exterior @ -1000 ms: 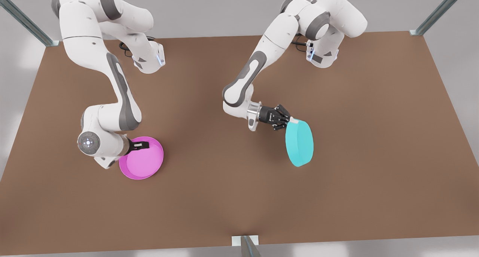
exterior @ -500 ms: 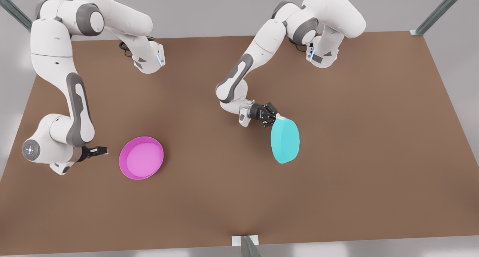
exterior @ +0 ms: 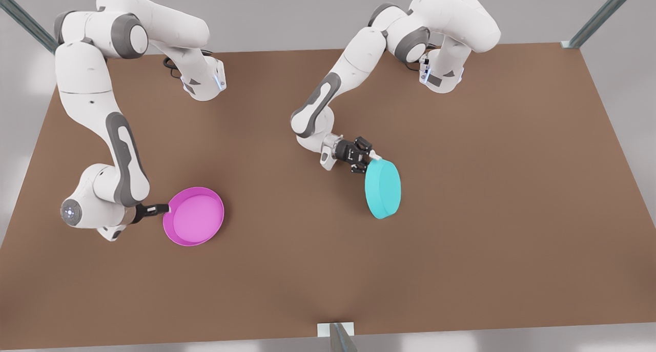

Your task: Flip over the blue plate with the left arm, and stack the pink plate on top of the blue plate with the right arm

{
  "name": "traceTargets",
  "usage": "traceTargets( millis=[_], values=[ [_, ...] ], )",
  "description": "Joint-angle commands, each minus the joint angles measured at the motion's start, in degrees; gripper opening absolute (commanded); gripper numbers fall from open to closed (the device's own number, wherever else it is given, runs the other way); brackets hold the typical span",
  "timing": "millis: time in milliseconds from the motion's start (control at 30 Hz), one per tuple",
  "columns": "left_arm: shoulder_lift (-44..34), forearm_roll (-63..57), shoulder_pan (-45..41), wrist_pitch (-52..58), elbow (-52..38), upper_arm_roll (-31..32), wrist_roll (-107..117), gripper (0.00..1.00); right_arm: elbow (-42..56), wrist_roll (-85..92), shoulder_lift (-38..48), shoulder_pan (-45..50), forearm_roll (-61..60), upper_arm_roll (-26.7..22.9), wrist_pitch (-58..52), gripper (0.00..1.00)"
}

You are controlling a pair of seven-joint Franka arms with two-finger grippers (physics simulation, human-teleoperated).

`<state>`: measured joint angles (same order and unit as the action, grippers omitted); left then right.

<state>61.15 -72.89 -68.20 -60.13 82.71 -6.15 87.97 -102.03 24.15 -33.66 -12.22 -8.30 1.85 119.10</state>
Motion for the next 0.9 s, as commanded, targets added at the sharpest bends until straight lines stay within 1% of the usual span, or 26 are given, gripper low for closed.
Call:
traceTargets(
  millis=[0,100,200,333,400,500,567,633,700,767,867],
  values=[
    [0.11,0.29,0.00,0.01,-0.09,0.00,0.00,1.00,-0.36,0.19,0.00,0.00,0.04,0.00,-0.01,1.00],
    [0.11,1.17,0.00,0.10,-0.62,0.61,-0.17,1.00,-3.70,2.66,0.18,0.00,-0.05,0.00,2.63,1.00],
    [0.20,4.07,0.00,-0.34,-2.20,1.32,-0.35,1.00,-3.79,2.66,0.18,-0.17,-0.14,0.00,3.25,1.00],
    [0.11,12.33,0.26,-3.33,-5.01,2.19,-0.35,1.00,-4.23,2.66,0.26,0.09,-0.23,0.26,3.33,1.00],
    [0.11,16.99,0.26,-5.08,-6.51,2.19,-0.35,1.00,-5.02,2.83,0.44,0.00,-0.14,1.67,3.33,1.00],
    [0.11,23.31,0.44,-7.72,-10.02,2.19,0.27,1.00,-3.61,-0.68,0.09,-0.26,-1.02,1.76,4.13,1.00],
    [-0.07,27.80,0.61,-9.65,-11.78,2.11,0.36,1.00,-0.89,-0.68,-0.44,-0.17,-0.93,1.67,3.77,1.00],
    [-0.07,32.81,1.14,-12.12,-14.50,2.11,0.88,1.00,3.59,-1.12,-2.99,-0.09,-0.93,1.76,2.37,1.00],
    [-0.07,35.36,1.40,-12.64,-15.65,2.02,1.06,1.00,3.77,-1.30,-3.07,0.35,-0.93,1.76,2.37,1.00],
    [-1.03,38.61,2.11,-15.63,-16.08,1.67,2.55,1.00,3.33,-1.39,-3.34,0.62,-0.93,1.67,1.49,1.00],
    [-1.21,45.55,2.99,-15.81,-20.57,1.67,2.82,1.00,3.16,-1.39,-4.04,0.53,-1.02,1.76,1.14,1.00]
  ],
)
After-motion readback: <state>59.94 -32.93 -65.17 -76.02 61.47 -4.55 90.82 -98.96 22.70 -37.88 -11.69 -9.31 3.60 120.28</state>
